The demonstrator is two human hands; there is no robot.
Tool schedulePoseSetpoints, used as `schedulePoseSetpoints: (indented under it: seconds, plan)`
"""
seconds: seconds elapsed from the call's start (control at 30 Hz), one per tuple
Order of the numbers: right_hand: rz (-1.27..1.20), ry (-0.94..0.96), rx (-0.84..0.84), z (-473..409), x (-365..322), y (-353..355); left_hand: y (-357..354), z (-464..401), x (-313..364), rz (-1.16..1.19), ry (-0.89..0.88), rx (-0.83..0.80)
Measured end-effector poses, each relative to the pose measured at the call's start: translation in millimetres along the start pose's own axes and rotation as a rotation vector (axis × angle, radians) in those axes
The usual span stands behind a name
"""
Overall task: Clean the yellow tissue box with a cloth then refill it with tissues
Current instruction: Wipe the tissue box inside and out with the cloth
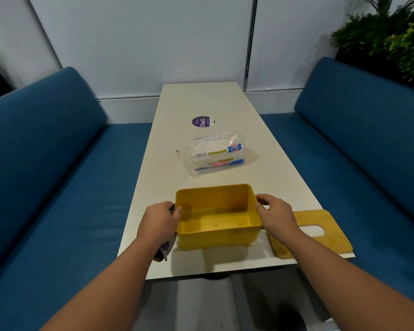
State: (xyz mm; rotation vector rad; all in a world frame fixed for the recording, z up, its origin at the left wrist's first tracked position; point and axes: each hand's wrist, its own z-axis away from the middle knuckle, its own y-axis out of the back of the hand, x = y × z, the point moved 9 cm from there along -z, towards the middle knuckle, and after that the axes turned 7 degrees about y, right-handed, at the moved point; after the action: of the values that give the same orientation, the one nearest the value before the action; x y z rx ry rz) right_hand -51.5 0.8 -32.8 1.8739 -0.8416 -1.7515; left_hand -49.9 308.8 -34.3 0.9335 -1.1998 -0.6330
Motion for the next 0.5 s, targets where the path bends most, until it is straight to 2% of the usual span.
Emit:
schedulePoseSetpoints:
  seconds: [0.13,0.23,0.33,0.37,0.43,0.5]
  plan:
    - [0.016,-0.018,0.006,0.9,1.8,0.7,17.0,-3.4,-13.2,0.064,0.028,0.022]
    - [0.016,0.016,0.132,-1.0,-13.7,16.6,59.9,-2.4,-13.1,0.138,0.051,0.168]
    - [-0.134,0.137,0.231,-4.0,-60.0,31.8,93.3,7.0,24.8,0.271,-0.019,0.240]
    - [-0.220,0.160,0.185,-6.9,-76.8,29.0,98.9,11.8,46.4,0.300,-0.071,0.243]
    - [-0.444,0.158,-0.044,-11.7,-107.1,8.3,98.8,20.4,94.3,0.374,-0.188,0.200]
    - [-0.615,0.144,-0.206,-12.7,-123.9,-6.5,83.4,25.7,135.8,0.505,-0.267,0.067]
